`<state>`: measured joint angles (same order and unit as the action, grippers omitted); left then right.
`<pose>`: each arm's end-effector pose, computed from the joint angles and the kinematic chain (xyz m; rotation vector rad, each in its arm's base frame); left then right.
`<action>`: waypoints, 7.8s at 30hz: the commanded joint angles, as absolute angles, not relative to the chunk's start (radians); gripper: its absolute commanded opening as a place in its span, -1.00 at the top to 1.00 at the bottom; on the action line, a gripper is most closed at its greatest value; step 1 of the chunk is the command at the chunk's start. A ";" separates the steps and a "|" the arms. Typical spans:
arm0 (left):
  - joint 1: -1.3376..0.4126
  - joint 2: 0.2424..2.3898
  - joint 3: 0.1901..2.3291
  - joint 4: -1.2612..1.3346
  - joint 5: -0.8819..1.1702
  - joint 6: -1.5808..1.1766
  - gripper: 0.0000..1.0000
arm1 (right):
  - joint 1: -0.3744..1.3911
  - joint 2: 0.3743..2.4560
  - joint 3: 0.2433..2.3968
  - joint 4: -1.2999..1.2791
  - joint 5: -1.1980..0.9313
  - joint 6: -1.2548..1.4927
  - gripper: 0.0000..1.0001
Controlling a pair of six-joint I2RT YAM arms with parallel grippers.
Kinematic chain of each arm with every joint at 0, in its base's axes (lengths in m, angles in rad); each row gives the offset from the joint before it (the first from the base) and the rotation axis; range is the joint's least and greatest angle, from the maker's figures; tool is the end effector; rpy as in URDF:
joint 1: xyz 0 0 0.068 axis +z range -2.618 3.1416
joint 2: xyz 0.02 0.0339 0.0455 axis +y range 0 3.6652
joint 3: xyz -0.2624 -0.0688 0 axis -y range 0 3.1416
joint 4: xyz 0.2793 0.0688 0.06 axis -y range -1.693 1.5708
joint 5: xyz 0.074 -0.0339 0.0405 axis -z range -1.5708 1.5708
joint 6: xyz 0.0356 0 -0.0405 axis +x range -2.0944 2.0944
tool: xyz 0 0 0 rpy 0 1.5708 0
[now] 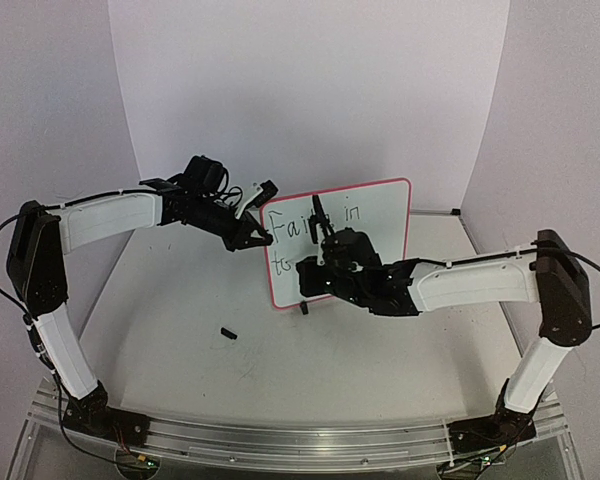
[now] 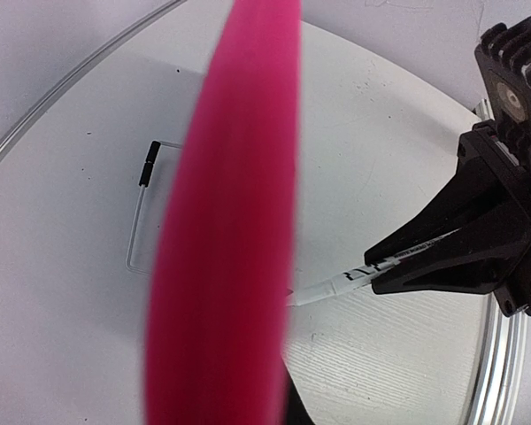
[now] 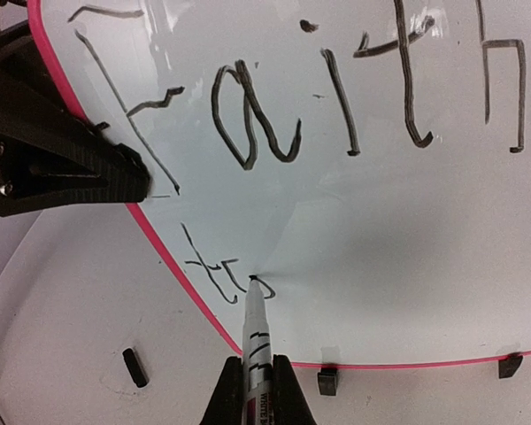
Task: Write a sentence on the whiteboard
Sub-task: Write on the whiteboard with the whiteboard marker without the cap.
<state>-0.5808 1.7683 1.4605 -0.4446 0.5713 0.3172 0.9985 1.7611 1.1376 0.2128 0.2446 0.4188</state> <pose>0.3504 -0.2530 0.2723 1.2547 1.9332 -0.7959 0.2406 0.3576 0.2135 -0.4227 1.9881 0.6749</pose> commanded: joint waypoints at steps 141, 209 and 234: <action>-0.583 1.778 1.457 -0.533 0.480 0.370 1.00 | 0.972 1.720 1.099 0.198 0.323 0.505 1.00; -0.585 1.769 1.457 -0.534 0.477 0.369 1.00 | 0.971 1.701 1.070 0.183 0.375 0.546 1.00; -0.584 1.766 1.456 -0.532 0.473 0.370 1.00 | 0.972 1.634 1.047 0.184 0.314 0.497 1.00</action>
<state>-0.5838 1.7664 1.4605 -0.4460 0.5644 0.3164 0.9759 1.7147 1.0675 0.1706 0.3383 0.5228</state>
